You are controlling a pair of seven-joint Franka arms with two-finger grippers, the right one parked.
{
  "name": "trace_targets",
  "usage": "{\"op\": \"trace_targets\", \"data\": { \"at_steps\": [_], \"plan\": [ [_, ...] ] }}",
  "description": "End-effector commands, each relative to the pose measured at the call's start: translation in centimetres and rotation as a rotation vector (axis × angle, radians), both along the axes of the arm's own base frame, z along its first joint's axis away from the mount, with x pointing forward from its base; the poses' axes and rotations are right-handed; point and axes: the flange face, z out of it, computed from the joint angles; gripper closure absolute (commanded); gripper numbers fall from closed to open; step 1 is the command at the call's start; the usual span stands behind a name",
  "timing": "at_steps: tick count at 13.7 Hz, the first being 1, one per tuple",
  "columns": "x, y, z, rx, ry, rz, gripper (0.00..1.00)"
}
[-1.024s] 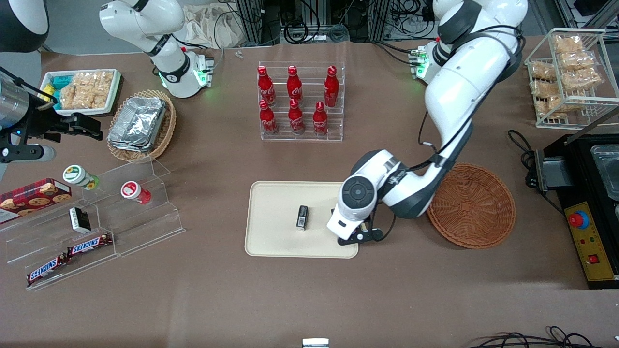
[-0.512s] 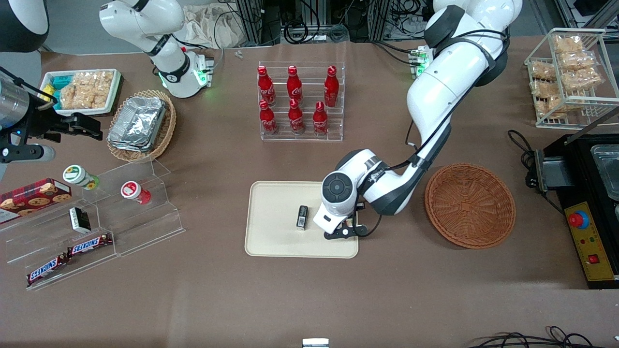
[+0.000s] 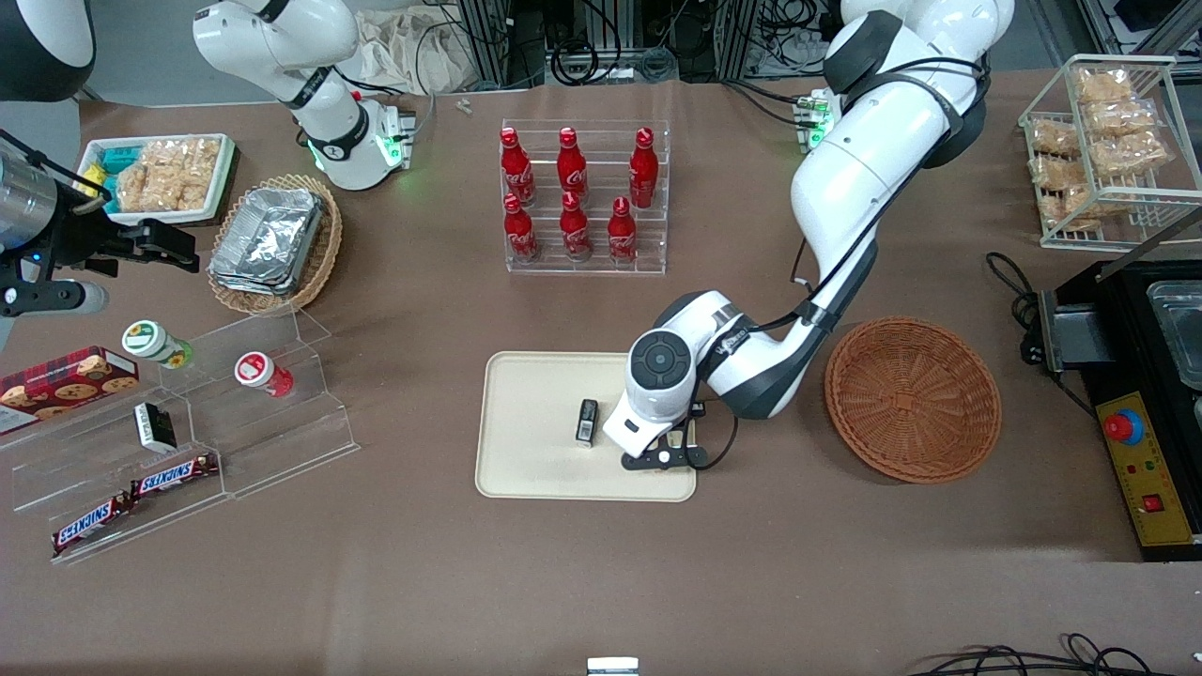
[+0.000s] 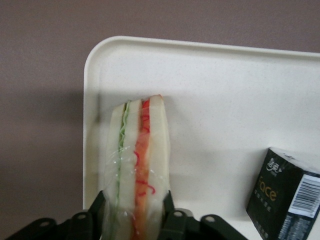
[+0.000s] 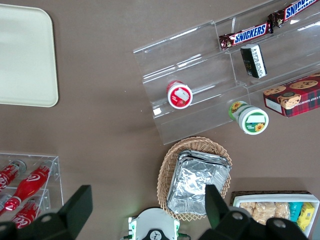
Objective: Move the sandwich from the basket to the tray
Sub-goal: 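Lower the sandwich onto the tray and open the left gripper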
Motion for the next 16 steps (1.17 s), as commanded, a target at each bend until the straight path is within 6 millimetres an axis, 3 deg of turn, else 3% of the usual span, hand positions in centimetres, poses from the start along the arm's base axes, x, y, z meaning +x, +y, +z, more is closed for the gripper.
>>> {"op": "trace_targets", "data": {
  "at_steps": [1,3,4,8,11,13,16],
  "plan": [
    [0.5,-0.2,0.7,-0.002,-0.017,-0.009,0.00],
    [0.7,0.3,1.5,0.004,-0.012,0.001,0.00],
    [1.2,1.0,2.9,-0.005,-0.001,0.024,0.00],
    [3.3,5.2,11.4,-0.075,0.023,0.141,0.00],
    [5.3,10.9,17.2,-0.126,0.033,0.248,0.00],
    [3.9,12.4,20.9,-0.046,0.057,0.242,0.00],
    [3.2,18.1,24.8,-0.001,0.042,0.304,0.01]
  ]
}}
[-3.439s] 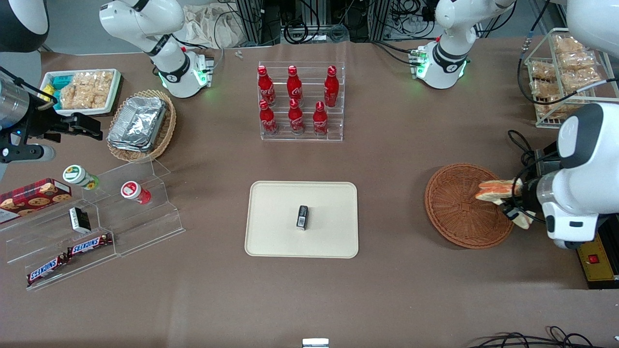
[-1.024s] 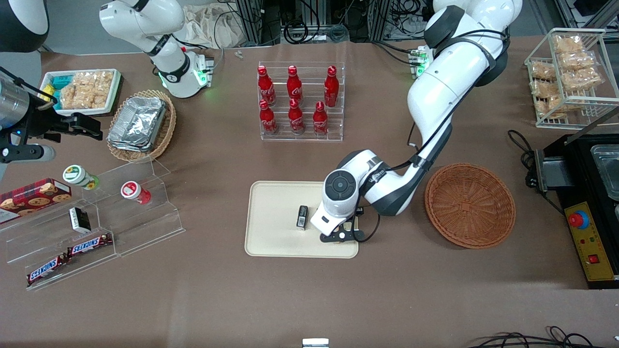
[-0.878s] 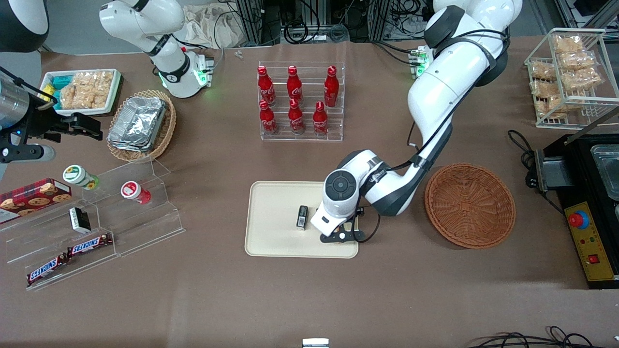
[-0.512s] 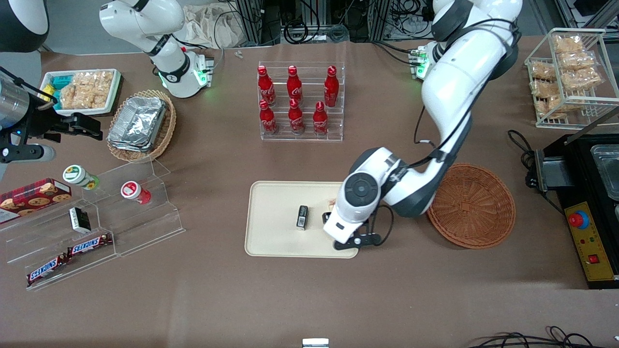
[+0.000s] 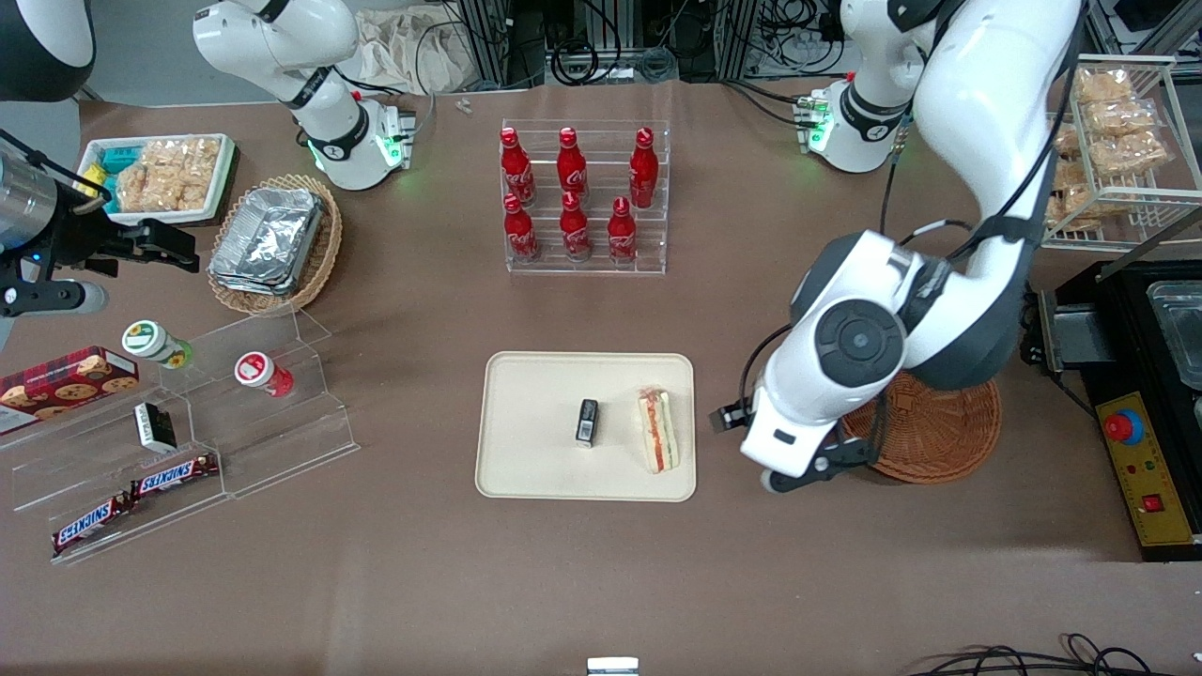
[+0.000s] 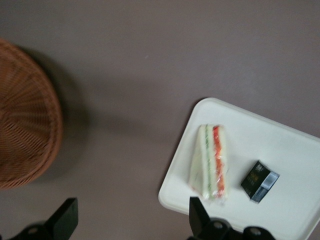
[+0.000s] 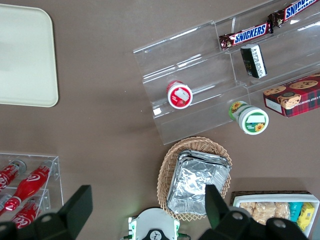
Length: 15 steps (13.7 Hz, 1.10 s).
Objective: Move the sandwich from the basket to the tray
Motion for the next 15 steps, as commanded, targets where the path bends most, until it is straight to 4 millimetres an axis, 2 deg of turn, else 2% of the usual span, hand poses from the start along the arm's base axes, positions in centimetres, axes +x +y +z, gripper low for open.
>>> {"op": "trace_targets", "data": {
  "at_steps": [1,3,5,7,15],
  "plan": [
    [-2.3,4.2,3.5,0.032,-0.011,0.032,0.01],
    [-4.2,6.0,4.9,0.071,-0.024,0.047,0.01],
    [-5.0,8.4,5.8,0.094,-0.037,0.075,0.02],
    [-6.1,9.2,6.6,0.104,-0.033,0.020,0.02],
    [-7.9,18.2,10.0,0.086,0.025,-0.088,0.02]
  ]
}}
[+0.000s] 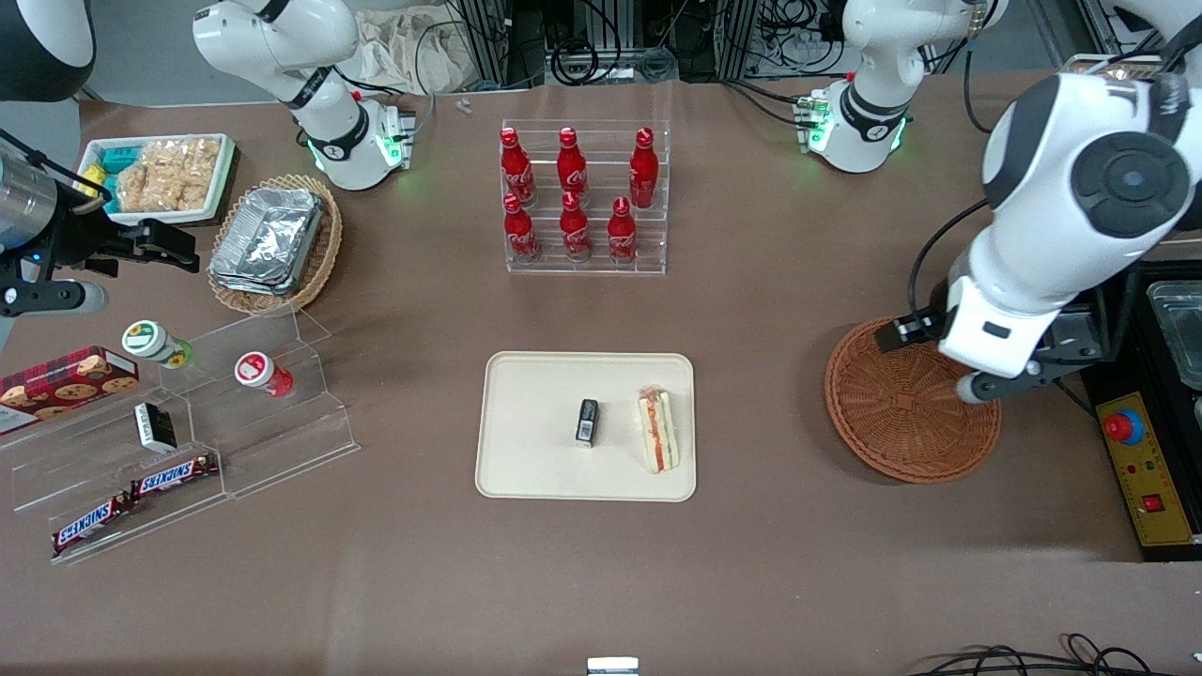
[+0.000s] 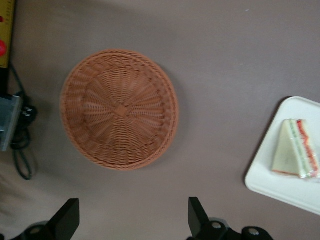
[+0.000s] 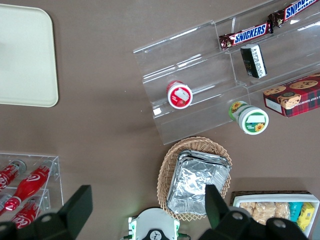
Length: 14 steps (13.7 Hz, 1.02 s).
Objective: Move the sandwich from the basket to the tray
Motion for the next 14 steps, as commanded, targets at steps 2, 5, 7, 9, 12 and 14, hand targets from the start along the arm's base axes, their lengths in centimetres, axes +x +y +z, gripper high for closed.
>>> {"op": "trace_targets", "data": {
  "at_steps": [2,5,7,9,12,14],
  "plan": [
    [-1.6,4.6,1.7,-0.036,0.040,-0.075,0.02],
    [-1.8,6.7,2.0,-0.045,0.063,-0.146,0.02],
    [-2.3,8.3,2.5,-0.061,0.087,-0.212,0.02],
    [-2.4,8.5,2.6,-0.066,0.088,-0.221,0.01],
    [-2.1,9.1,3.0,-0.064,0.081,-0.213,0.01],
    [-1.7,9.6,2.9,-0.059,0.085,-0.207,0.00]
  ]
}}
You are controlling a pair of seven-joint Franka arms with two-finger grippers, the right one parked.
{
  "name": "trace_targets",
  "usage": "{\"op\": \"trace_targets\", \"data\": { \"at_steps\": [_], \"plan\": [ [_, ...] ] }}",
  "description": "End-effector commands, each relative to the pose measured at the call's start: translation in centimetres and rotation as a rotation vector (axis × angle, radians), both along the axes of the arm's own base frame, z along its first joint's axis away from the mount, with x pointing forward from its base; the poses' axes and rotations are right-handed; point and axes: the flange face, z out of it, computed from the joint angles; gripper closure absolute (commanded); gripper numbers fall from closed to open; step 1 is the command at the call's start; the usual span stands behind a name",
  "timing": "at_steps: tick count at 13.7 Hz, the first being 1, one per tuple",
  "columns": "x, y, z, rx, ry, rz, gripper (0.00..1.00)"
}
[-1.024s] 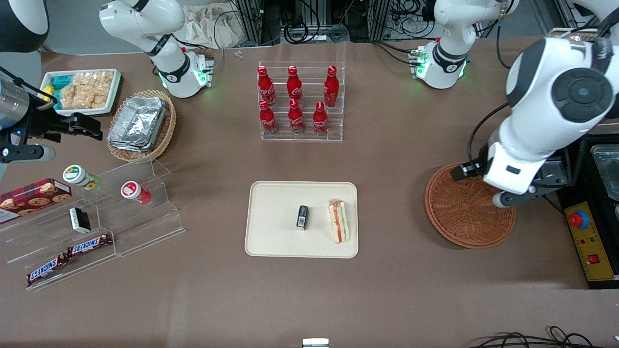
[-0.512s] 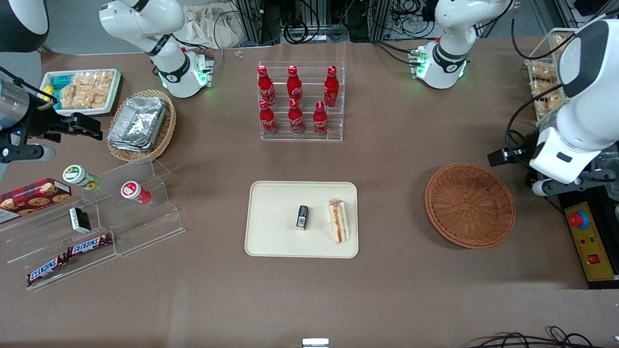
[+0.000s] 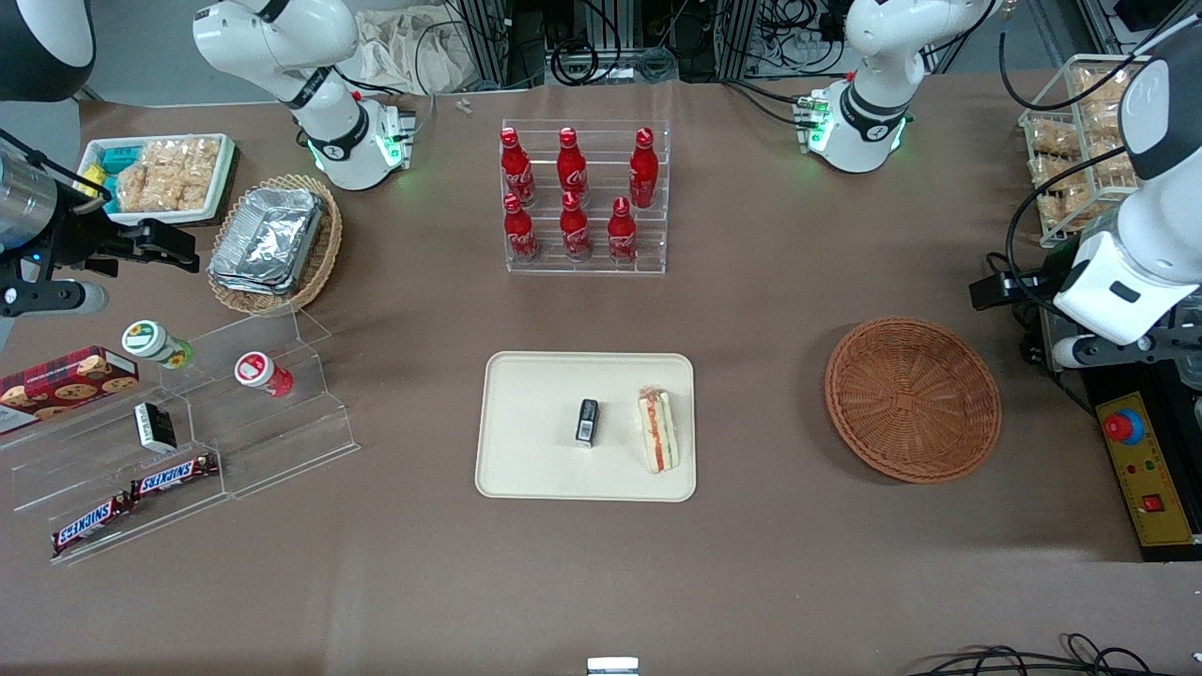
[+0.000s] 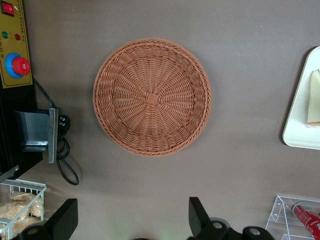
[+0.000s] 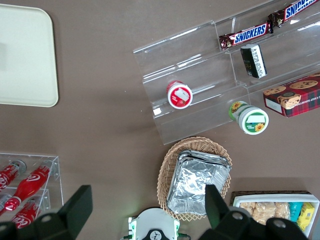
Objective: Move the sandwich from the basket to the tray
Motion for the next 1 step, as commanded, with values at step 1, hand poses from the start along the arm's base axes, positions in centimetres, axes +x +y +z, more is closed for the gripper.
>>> {"op": "trace_targets", "data": {
  "at_steps": [1],
  "plan": [
    [-0.30,0.74,0.87,-0.003,-0.004,-0.003,0.00]
  ]
}}
